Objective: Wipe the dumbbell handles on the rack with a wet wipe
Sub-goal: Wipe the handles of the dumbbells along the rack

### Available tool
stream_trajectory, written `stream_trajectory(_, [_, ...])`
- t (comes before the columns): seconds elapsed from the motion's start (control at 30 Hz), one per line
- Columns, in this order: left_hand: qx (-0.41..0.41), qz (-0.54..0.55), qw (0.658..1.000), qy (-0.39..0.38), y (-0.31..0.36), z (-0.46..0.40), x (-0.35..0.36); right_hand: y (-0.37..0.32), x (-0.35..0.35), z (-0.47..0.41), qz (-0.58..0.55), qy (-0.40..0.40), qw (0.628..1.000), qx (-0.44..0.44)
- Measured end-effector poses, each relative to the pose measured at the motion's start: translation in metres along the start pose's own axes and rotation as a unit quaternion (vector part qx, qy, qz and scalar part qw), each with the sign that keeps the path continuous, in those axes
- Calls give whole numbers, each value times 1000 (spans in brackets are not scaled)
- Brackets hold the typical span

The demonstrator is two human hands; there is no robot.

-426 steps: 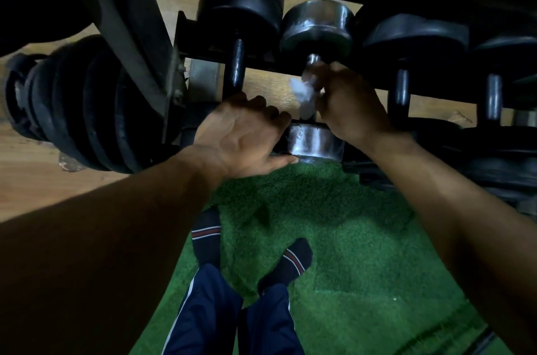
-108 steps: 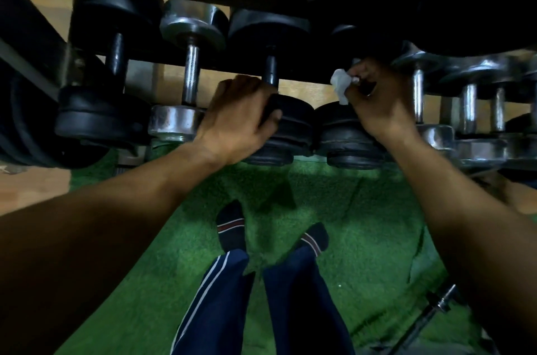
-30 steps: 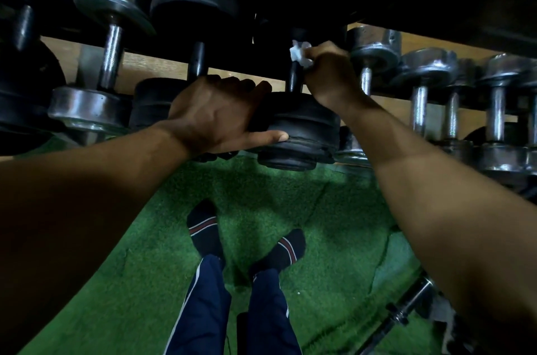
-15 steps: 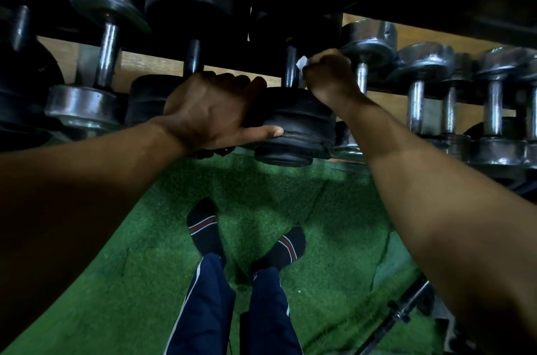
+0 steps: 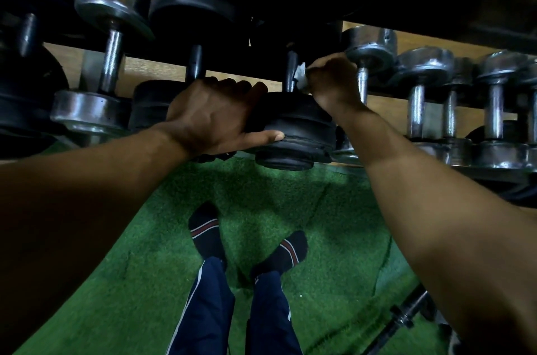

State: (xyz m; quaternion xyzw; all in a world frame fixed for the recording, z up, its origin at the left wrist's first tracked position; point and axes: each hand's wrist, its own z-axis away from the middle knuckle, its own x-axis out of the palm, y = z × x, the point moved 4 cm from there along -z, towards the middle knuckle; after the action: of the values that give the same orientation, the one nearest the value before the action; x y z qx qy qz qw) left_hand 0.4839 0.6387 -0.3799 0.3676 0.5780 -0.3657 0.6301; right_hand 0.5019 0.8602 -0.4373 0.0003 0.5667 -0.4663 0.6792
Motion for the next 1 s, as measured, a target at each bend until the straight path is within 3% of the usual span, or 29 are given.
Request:
stream_trajectory(0.1, [1,-2,1000,-1,0,0,-1,11,1,4,-37,-57,992,108])
stream_trajectory(0.4, [2,1,1000,2,1,0,-4,10,8,2,-110,-197,966,124])
stream_trajectory(0.57, [2,6,1000,2,1,1,-3,12,5,0,-200,-262,928,171])
stream_trajectory(0.7, [-3,5,1000,1,2,1,-3,6,9,-3,-200,-271,923,186])
stream_trajectory(0.8, [-5,6,1000,1,2,1,-4,-2,10,-6,-204,-208,942,168])
stream_trajectory(0.87, [-4,7,1000,3,1,1,-4,-2,14,-7,-242,-195,933,183])
stream_trajectory(1.0, [-6,11,1000,-1,0,0,-4,2,12,-2,-196,-246,926,209])
